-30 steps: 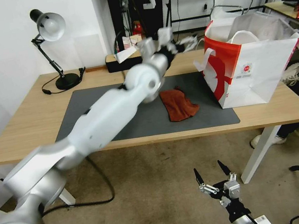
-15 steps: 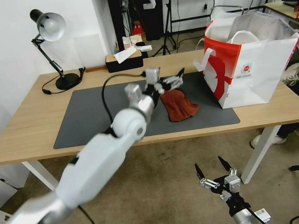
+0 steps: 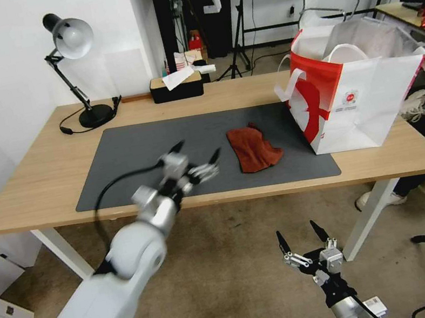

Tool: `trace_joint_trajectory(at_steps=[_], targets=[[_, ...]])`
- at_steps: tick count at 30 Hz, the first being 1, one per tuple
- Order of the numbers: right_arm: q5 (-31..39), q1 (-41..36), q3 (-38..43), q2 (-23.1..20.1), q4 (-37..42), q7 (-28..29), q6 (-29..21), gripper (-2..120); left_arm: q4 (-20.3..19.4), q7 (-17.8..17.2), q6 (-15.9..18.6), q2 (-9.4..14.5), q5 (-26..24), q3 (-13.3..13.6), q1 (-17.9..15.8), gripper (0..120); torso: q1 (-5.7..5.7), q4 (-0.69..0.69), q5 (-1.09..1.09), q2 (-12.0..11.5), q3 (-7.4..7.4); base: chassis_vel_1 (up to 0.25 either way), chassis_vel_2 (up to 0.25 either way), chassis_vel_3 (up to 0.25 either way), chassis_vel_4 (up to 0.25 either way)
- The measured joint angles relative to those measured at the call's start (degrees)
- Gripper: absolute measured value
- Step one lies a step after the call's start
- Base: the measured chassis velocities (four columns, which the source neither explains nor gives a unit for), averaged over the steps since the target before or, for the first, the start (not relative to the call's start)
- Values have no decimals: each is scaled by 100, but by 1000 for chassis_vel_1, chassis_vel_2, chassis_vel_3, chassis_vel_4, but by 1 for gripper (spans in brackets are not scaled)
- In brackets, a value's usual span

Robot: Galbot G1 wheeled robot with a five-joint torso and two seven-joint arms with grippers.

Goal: Sweep shrimp from table into container with towel, then put container into takeout bag.

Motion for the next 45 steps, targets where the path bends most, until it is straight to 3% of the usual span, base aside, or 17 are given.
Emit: trace_joint_trajectory(at_steps=[2, 3, 4, 5, 6, 8, 9, 11, 12, 15, 21, 22, 30, 45], targets=[[-163, -173, 50, 25, 120, -1, 98, 100, -375, 3, -213, -269, 370, -516, 880, 100, 1, -3, -6, 0, 0, 0, 0, 0, 0], [-163, -173, 50, 25, 120, -1, 98, 100, -375, 3, -213, -269, 370, -516, 880, 100, 1, -3, -6, 0, 0, 0, 0, 0, 0], [-342, -322, 87, 62, 209, 16, 243, 100, -599, 56, -523, -556, 694, -954, 1717, 100, -1, 4, -4, 1, 0, 0, 0, 0, 0], [-387, -278, 74, 69, 214, 84, 254, 100, -554, 91, -798, -734, 860, -1215, 2227, 100, -2, 2, 2, 2, -1, 0, 0, 0, 0], [-387, -278, 74, 69, 214, 84, 254, 100, -554, 91, -798, -734, 860, -1215, 2227, 100, -2, 2, 2, 2, -1, 0, 0, 0, 0], [-388, -36, 26, 71, 138, 241, 216, 100, -219, 103, -1189, -910, 1079, -1485, 2638, 100, 0, 4, -4, 1, 0, 0, 0, 0, 0], [-388, -36, 26, 71, 138, 241, 216, 100, -219, 103, -1189, -910, 1079, -1485, 2638, 100, 0, 4, -4, 1, 0, 0, 0, 0, 0], [-411, 19, 28, 94, 148, 394, 213, 100, 20, 100, -1649, -1011, 1351, -1670, 2781, 100, 2, 0, -3, 0, 1, 0, 0, 0, 0], [-411, 19, 28, 94, 148, 394, 213, 100, 20, 100, -1649, -1011, 1351, -1670, 2781, 100, 2, 0, -3, 0, 1, 0, 0, 0, 0], [-503, -47, 87, 123, 260, 528, 305, 100, 167, 93, -2123, -1179, 1629, -1808, 2890, 100, 1, 0, -2, 0, 1, 0, 0, 0, 0], [-518, 20, 105, 117, 266, 599, 323, 100, 307, 88, -2266, -1298, 1735, -1797, 2811, 100, 1, 0, -2, 0, 1, 0, 0, 0, 0], [-521, 61, 127, 103, 266, 638, 336, 100, 404, 86, -2366, -1434, 1826, -1759, 2766, 100, 2, 0, -3, -1, 1, 0, 0, 0, 0], [-550, 166, 177, 54, 254, 820, 281, 100, 678, 132, -2621, -1767, 1871, -1692, 2721, 100, 2, 1, -1, -1, 1, 0, 0, 0, 0], [-544, 220, 120, 2, 195, 815, 118, 100, 909, 264, -2775, -1860, 1649, -1618, 2633, 100, 1, 1, -2, -1, 1, 0, 0, 0, 0]])
